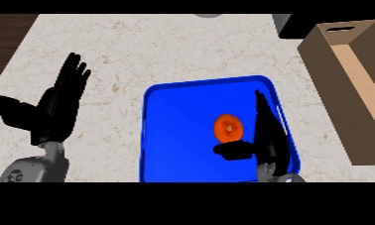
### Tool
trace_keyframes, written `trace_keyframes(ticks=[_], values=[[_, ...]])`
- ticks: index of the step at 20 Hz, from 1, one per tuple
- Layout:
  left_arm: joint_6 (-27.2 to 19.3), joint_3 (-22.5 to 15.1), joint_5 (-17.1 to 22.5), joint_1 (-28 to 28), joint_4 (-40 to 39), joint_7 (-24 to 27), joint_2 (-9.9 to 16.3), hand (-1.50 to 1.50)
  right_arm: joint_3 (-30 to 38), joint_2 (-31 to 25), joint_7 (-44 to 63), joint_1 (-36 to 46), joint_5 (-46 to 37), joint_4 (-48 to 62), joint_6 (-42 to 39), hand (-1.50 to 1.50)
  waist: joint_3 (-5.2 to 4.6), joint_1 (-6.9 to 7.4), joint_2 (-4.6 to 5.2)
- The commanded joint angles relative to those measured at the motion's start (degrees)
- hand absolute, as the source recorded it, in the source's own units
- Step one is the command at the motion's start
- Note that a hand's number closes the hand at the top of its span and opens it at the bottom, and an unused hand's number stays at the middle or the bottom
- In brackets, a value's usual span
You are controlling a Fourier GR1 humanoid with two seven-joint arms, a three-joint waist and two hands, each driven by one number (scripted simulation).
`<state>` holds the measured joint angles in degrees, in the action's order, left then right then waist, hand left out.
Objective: Pick the squash from the tray and place it in the cardboard box
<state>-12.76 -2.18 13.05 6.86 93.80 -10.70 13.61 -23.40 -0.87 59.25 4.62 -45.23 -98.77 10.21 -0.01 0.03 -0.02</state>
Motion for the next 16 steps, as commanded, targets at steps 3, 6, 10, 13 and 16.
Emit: trace_keyframes(ticks=[3,6,10,13,16], values=[[5.22,2.88,1.76,-1.59,-1.07,0.35,0.67,0.0,-0.99,0.84,1.39,1.14,0.69,4.41,4.26,-1.5,0.0,0.11,0.01],[1.58,0.81,-1.38,-1.68,4.79,-4.24,-1.64,0.0,-0.5,0.85,3.46,3.32,1.62,3.41,0.43,-1.5,0.01,0.11,-0.03],[2.54,2.83,-1.66,-0.29,0.79,-0.86,-2.72,0.0,-3.36,0.86,1.68,-3.48,-0.8,0.5,2.31,-1.5,0.0,-0.1,-0.04],[1.75,1.83,-3.94,-0.15,0.52,-0.83,-3.44,0.0,4.48,0.43,-2.73,2.65,4.5,7.52,0.1,-1.5,0.01,0.02,0.03],[1.19,2.73,-4.23,2.93,-1.87,-1.38,-4.71,0.0,-5.16,0.86,4.73,2.91,1.83,6.89,5.77,-1.5,0.01,0.02,0.02]])
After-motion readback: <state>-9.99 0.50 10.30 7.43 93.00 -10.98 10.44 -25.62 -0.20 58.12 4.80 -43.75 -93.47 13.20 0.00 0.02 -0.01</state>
